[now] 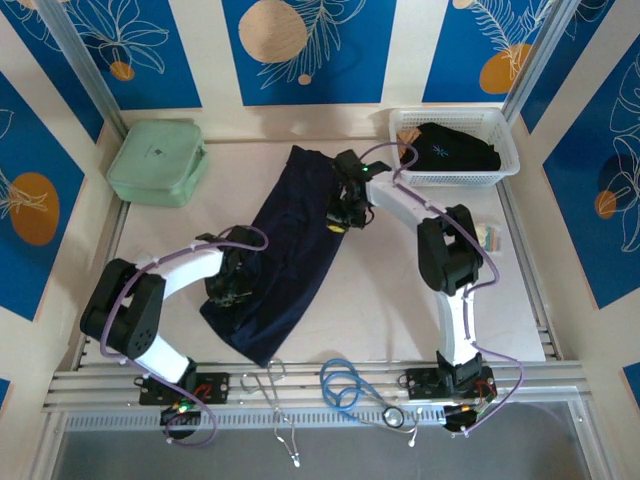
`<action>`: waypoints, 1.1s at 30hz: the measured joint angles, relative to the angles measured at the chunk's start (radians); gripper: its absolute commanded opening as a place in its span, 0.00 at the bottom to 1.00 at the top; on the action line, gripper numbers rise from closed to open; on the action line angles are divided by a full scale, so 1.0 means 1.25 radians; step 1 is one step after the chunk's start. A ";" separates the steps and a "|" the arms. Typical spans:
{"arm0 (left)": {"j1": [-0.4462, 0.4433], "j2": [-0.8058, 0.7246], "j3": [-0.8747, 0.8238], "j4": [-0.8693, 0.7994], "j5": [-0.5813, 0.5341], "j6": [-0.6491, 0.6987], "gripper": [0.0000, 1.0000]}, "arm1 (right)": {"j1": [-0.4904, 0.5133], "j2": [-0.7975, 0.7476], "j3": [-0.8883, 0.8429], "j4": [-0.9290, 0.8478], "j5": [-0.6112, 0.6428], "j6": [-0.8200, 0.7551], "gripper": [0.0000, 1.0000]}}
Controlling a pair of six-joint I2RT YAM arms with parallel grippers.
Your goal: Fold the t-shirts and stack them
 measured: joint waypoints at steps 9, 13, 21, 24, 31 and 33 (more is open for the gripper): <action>-0.002 -0.080 -0.085 0.084 0.012 -0.030 0.21 | -0.037 0.201 0.192 -0.059 0.046 0.021 0.00; -0.024 -0.150 -0.149 0.132 0.024 -0.090 0.21 | -0.061 0.280 0.333 -0.118 0.046 -0.008 0.00; -0.175 -0.241 -0.224 0.198 0.101 -0.277 0.23 | -0.117 0.405 0.555 -0.195 -0.016 -0.116 0.00; -0.228 -0.244 -0.225 0.219 0.117 -0.340 0.27 | -0.135 0.439 0.611 -0.216 -0.051 -0.163 0.00; -0.323 -0.229 -0.211 0.239 0.137 -0.431 0.31 | -0.156 0.467 0.660 -0.237 -0.086 -0.259 0.00; -0.342 -0.215 -0.195 0.240 0.139 -0.441 0.32 | -0.161 0.469 0.665 -0.237 -0.085 -0.282 0.00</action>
